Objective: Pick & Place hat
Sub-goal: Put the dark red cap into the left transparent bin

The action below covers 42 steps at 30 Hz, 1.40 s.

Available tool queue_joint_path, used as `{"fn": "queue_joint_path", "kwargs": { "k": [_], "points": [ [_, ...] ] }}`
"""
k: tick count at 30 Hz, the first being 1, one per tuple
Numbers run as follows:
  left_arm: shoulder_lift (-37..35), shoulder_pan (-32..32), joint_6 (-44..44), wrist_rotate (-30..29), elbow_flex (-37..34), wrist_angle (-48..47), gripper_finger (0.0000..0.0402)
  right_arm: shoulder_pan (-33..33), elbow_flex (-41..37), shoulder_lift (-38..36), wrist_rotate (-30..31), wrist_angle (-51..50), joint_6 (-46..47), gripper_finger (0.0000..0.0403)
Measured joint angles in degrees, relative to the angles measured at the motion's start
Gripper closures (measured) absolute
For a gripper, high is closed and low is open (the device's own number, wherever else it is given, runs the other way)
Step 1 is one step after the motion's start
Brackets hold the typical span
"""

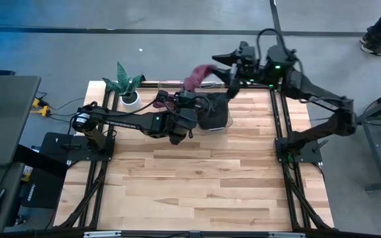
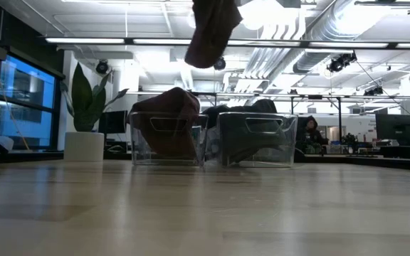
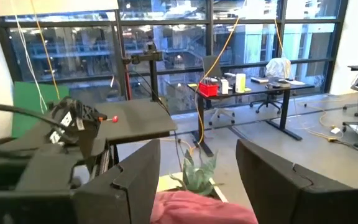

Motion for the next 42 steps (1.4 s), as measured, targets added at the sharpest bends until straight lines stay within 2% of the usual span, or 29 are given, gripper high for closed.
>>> {"fn": "queue_joint_path", "kwargs": {
  "k": [5,9,13,17,19,25,30,32,37,40,42],
  "points": [
    [0.0,0.0,0.0,0.0,0.0,0.0,0.0401,-1.1,0.0,-4.9,0.0,-8.8,-1.3,0.0209],
    [-0.5,0.0,0.1,0.0,0.0,-0.2,0.0401,-1.1,0.0,-7.9,0.4,-15.4,-2.0,0.0238],
    [-0.7,0.0,0.3,-0.2,0.0,-0.1,0.0401,-1.1,0.0,-10.7,0.4,-21.4,-2.2,0.0291],
    [-2.0,0.0,1.5,1.1,0.0,0.0,0.0401,-1.1,0.0,-12.4,0.1,-26.1,-2.2,0.0369],
    [-2.7,0.0,2.2,2.0,0.0,-0.1,0.0401,-1.1,0.0,-13.1,-0.1,-28.1,-3.1,0.0394],
    [-5.3,-0.1,3.7,5.3,-0.1,-0.7,0.0401,-0.9,0.0,-13.7,-0.1,-35.8,-3.9,0.04],
    [-9.0,0.0,3.7,10.8,-0.2,-2.8,0.0401,0.6,-0.6,-13.8,0.0,-40.2,-3.2,0.0401],
    [-9.9,0.0,2.8,15.2,0.3,-3.6,0.0401,1.5,-0.7,-13.7,0.8,-41.4,-2.4,0.0402],
    [-13.9,0.1,-0.2,20.2,0.2,-13.5,0.0401,3.5,-0.7,-13.7,4.8,-42.0,-1.6,0.0402],
    [-17.8,1.0,-6.7,28.0,-0.2,-24.5,0.0401,4.0,-0.7,-13.6,6.3,-42.0,0.0,0.0402],
    [-19.0,2.5,-12.9,35.8,0.3,-28.5,0.0401,4.0,-0.7,-13.7,6.5,-42.2,0.6,0.0402]
  ]
}}
